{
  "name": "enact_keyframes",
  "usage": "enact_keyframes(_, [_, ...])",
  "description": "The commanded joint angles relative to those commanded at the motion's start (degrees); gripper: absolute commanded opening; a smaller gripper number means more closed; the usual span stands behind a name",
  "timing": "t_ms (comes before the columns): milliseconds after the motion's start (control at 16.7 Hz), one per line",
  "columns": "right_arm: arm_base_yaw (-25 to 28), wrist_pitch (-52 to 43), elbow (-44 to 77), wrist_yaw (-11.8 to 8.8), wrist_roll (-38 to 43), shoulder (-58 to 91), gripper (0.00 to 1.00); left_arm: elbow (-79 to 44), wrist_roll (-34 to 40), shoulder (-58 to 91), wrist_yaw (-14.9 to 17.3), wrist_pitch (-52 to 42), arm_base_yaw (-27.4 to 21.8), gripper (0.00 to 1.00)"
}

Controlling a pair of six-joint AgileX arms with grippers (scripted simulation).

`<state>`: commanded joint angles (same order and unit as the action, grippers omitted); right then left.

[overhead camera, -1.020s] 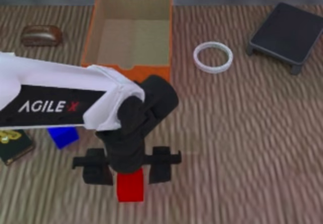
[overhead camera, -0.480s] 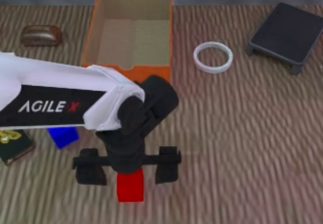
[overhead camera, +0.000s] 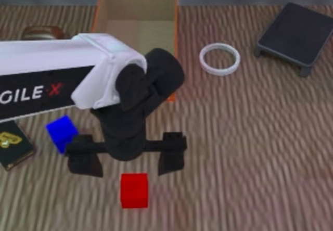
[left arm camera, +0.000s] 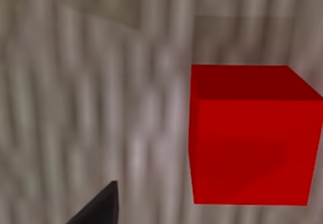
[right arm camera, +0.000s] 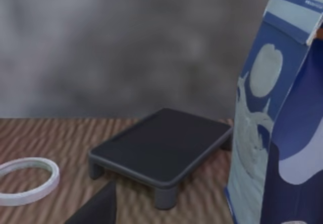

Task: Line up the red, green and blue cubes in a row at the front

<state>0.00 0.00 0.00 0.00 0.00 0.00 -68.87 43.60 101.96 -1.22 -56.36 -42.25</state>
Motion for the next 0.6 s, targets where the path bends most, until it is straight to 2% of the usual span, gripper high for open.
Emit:
enact_keyframes(420, [0.0, 0.0, 0.0, 0.0, 0.0, 0.0, 1.00, -1.3, -0.2, -1.1, 0.0, -1.9, 0.0, 1.00])
enact_keyframes(600, [0.0, 0.0, 0.0, 0.0, 0.0, 0.0, 1.00, -4.8, -3.9, 1.6, 0.1, -3.1, 2.2, 1.00])
